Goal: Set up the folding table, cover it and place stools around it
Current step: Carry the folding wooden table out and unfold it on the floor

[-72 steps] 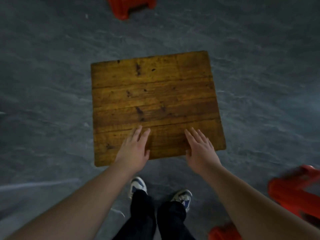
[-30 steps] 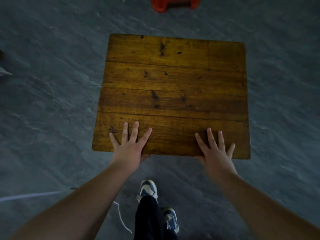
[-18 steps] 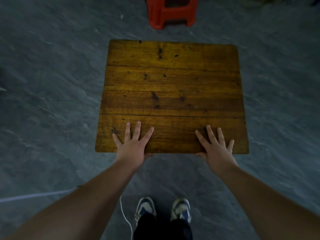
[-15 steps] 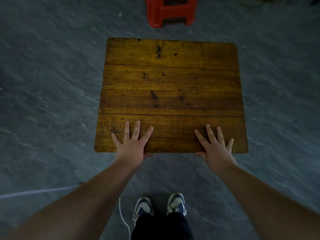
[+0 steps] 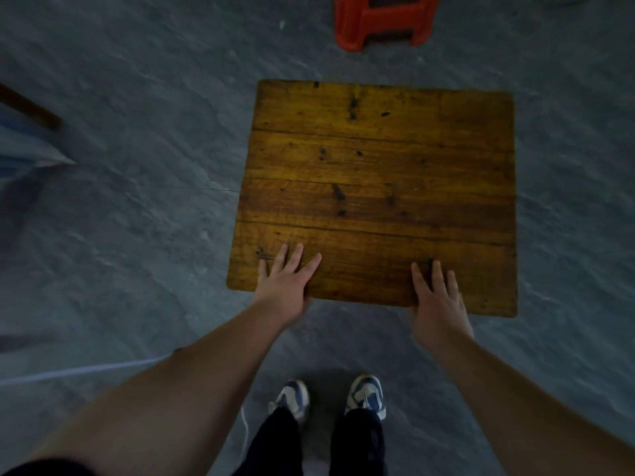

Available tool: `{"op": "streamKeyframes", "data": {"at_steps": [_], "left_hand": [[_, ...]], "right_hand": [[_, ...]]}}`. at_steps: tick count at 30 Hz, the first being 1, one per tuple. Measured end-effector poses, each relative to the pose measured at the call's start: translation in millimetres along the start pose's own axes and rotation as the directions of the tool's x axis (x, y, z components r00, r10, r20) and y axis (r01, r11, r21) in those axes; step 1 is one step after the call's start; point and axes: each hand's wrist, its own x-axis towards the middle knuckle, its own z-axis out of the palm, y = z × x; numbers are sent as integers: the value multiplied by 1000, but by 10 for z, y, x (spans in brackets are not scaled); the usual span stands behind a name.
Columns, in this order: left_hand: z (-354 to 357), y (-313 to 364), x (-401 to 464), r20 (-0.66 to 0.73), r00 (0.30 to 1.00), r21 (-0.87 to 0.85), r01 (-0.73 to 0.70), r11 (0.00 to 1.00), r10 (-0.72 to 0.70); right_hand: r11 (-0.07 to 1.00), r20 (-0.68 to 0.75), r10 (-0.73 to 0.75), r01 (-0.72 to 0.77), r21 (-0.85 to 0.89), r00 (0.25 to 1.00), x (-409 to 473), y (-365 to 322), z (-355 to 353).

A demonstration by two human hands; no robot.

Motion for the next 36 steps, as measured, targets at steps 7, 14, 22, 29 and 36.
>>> {"op": "streamKeyframes", "data": {"at_steps": [7,14,22,29,36], "left_hand": [[-228,-647,-144,-94,994,-181,42,983,-60],[-672,-1869,-186,-94,989,-119,-122,985,111],[-1340,-2527,15,-83,922,79,-371,925,377],[-1755,-2391,798,-23,851,183,-513,839,525],[-2129,-2189,1714,136,740,329,-661,674,659]], "right_hand": [[995,-108,-14,24,98,994,-116,-1028,-91],[978,-87,96,-77,194,992,-339,-2434,-14],[913,-90,237,-191,361,967,-378,-3670,-84],[833,-121,370,-272,482,921,77,-3817,-262],[732,-3,487,-406,547,873,775,-4072,-220]]}}
